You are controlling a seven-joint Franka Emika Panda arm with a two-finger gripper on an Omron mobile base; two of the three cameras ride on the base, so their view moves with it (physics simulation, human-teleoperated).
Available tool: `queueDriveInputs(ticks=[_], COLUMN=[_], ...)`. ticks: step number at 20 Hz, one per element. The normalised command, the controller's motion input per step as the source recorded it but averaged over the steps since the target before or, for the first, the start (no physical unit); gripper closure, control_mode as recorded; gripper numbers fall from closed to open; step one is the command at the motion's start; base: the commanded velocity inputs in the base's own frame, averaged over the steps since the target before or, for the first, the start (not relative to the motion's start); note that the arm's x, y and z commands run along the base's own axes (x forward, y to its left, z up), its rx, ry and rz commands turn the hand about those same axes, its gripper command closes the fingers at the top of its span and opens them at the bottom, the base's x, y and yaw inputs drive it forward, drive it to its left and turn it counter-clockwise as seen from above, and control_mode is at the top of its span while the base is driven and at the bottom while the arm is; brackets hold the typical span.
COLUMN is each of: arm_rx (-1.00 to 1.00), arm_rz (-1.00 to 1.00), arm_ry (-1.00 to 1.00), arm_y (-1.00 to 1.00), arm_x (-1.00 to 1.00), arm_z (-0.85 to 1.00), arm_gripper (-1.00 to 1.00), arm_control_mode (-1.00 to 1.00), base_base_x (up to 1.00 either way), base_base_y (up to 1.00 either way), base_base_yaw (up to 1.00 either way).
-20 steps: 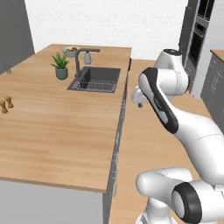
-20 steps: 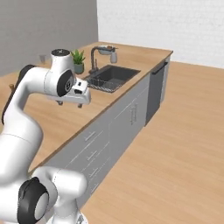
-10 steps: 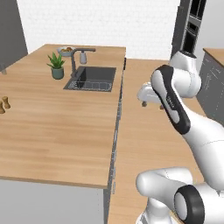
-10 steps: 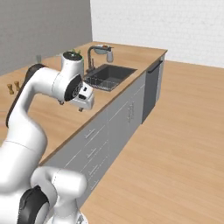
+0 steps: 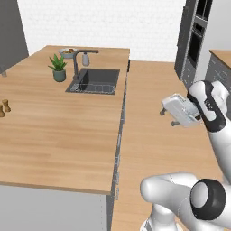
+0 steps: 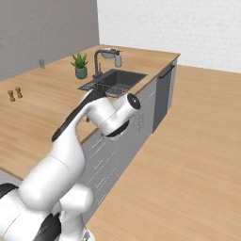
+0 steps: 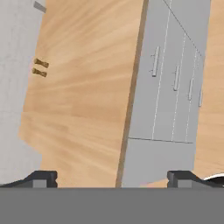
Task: Take a straw from the drawer in front and place it inside the glass cup on the dining counter.
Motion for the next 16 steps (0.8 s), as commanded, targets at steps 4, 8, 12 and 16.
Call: queueDriveInputs(ticks=[4,8,12,16], arm_rx=[0.24,0.2,0.21,0.19], arm_rz=[0.0,0.02,0.01,0.0], arm_ry=[0.0,0.0,0.0,0.0], arm_y=[0.0,0.11,0.27,0.31], arm_x=[0.64,0.49,0.32,0.38], arm_z=[-0.95,-0.85,-0.71,-0.62], arm_gripper=[-1.0,-1.0,-1.0,-1.0], arm_control_mode=[-1.0,-1.0,-1.0,-1.0], base_base_x=[0.0,0.0,0.0,0.0], base_base_y=[0.0,0.0,0.0,0.0], base_base_yaw=[0.0,0.0,0.0,0.0])
